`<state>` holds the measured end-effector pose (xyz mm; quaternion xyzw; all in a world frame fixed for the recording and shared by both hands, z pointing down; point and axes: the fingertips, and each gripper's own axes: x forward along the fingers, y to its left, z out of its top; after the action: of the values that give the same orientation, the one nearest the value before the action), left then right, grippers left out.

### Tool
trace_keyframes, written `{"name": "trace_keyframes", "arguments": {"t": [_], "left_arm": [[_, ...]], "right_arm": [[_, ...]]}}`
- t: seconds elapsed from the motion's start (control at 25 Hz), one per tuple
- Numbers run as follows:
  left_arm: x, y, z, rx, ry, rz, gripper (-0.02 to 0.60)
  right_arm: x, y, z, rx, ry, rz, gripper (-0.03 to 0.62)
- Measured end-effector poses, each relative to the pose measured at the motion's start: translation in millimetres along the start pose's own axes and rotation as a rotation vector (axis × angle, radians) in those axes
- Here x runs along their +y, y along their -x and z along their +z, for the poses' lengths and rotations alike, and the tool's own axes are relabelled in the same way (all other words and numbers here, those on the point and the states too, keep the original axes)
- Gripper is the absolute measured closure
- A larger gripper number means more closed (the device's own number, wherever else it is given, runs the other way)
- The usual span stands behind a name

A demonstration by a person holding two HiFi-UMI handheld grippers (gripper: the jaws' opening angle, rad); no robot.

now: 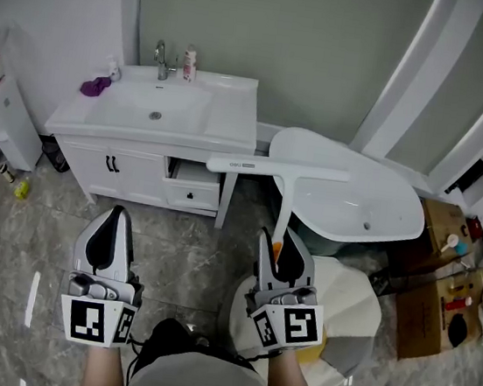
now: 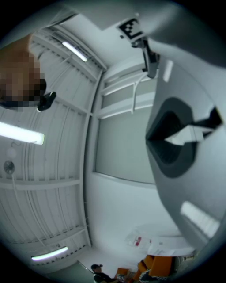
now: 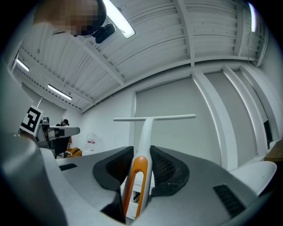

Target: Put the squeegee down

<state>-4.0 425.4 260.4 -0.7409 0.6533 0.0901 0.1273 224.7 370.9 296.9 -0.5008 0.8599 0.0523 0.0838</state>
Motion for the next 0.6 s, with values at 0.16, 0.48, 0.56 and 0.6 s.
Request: {"name": "trace_keyframes", "arguments": {"t": [0.16, 0.48, 0.56, 0.6], "left_arm": [[-1.7, -16.0, 0.9, -0.011, 0.000, -0.002, 0.574], [17.9, -60.9, -26.0, -0.001, 0.021, -0.011, 0.574], [28.5, -75.9, -32.0, -0.004, 0.023, -0.011, 0.574], [34.4, -83.8, -34.9, -0.006, 0.024, -0.012, 0.573]], "right_arm": [[-7.8, -9.8, -2.6, 0.010, -0.003, 0.007, 0.477], [-18.9, -59.2, -14.8, 0.012, -0.010, 0.005, 0.477], [-20.4, -77.1, -19.0, 0.013, -0.006, 0.002, 0.477], [-20.9, -86.7, -20.9, 0.011, -0.005, 0.000, 0.477]]}}
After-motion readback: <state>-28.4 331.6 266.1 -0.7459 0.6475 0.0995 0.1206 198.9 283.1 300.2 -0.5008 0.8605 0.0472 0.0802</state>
